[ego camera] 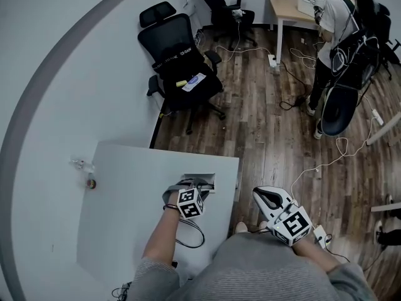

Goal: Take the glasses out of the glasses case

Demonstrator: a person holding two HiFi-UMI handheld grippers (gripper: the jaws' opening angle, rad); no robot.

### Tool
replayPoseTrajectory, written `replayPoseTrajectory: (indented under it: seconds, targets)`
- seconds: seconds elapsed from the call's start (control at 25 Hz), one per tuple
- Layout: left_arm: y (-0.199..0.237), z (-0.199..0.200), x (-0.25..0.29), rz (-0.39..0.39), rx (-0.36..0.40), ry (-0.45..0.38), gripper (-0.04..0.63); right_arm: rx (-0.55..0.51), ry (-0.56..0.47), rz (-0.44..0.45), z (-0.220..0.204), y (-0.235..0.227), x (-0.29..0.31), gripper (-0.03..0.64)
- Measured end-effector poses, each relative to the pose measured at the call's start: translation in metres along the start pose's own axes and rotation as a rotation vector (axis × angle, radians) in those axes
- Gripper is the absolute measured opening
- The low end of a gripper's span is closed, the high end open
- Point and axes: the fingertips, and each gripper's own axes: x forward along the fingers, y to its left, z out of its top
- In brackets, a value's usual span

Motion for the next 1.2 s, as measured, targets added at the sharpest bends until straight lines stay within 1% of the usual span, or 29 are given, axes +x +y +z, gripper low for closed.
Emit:
replayPoseTrajectory:
  seconds: [0.12,0.24,0.28,0.44,0.64,0.8,0.96,1.2]
  targets:
    - [-0.002,-0.006,0.012,-0.013,0.03,0.03,0.118,0.0,0.009,-0.012,-0.002,0.0,-0.002,0.014]
    - [-0.001,-0.014,0.023,-0.023,0.058,0.063,0.118,0.0,0.038,-0.041,0.001,-0.002,-0.002,0.014]
    - [0.0,-0.017,0.026,-0.025,0.063,0.073,0.118,-0.004,0.045,-0.038,0.0,0.0,-0.003,0.014]
    - [-0.001,-0.025,0.036,-0.049,0.05,0.1,0.118,-0.022,0.049,0.018,-0.01,0.01,-0.006,0.014]
    - [-0.003,-0.035,0.046,-0.091,0.043,0.121,0.117,-0.022,0.055,0.004,-0.012,0.009,-0.007,0.014]
    - [-0.003,-0.036,0.049,-0.104,0.04,0.127,0.117,-0.015,0.061,-0.008,-0.013,0.007,-0.009,0.014]
    - [-0.005,-0.034,0.054,-0.114,0.048,0.13,0.103,-0.012,0.067,-0.018,-0.017,0.006,-0.013,0.014]
    - [-0.003,-0.036,0.059,-0.147,0.066,0.155,0.103,-0.009,0.078,-0.023,-0.014,0.005,-0.011,0.014]
